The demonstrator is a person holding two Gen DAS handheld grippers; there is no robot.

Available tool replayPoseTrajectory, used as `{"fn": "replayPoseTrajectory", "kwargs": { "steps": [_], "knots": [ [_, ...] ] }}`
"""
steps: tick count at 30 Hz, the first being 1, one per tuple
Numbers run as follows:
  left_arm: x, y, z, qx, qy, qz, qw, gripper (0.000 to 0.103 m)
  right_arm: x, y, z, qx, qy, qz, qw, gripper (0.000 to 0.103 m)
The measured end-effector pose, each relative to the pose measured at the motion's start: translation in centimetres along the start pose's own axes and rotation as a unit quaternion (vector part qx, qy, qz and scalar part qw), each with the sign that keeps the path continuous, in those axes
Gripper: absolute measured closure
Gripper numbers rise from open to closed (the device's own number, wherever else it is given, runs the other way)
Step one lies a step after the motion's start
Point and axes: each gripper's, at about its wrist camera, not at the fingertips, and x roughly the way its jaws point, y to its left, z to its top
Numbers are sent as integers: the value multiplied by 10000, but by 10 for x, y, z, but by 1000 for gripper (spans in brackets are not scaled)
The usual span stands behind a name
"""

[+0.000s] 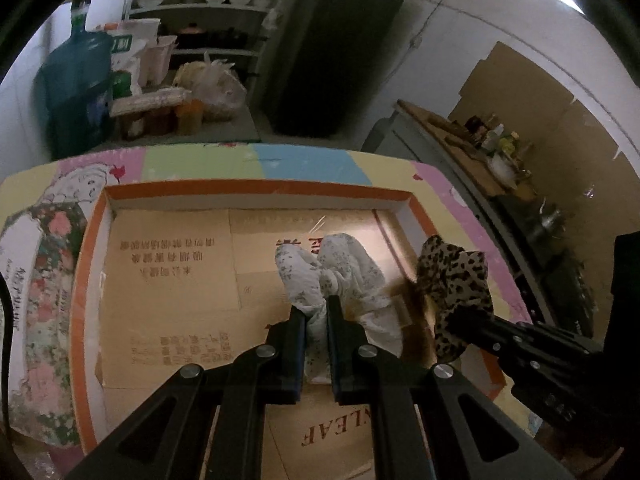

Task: Organize soft objects
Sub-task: 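Lift and carry both scrunchies over the GOLDEN LEAF tray box with both tools, then lower both scrunchies into the tray box, open both tools and withdraw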

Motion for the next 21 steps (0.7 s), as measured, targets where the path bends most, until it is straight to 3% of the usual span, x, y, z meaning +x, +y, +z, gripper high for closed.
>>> {"fn": "replayPoseTrajectory", "kwargs": {
  "steps": [5,8,12,13,15,21],
  "knots": [
    [10,6,1,-127,172,22,9998,90,10,0,0,-12,113,62,9999,96],
    [14,11,2,-221,276,-33,9994,76,14,0,1,-9,149,92,9998,94],
    [10,12,2,-259,170,45,9995,45,15,0,1,12,115,171,9998,89],
    [8,12,3,-242,145,84,9996,34,15,0,2,24,87,209,9997,81],
    [5,11,5,-213,142,166,9995,23,14,1,1,40,41,263,9996,72],
    [-16,13,9,-214,-48,267,9994,23,10,5,1,58,-62,357,9993,56]
  ]
}}
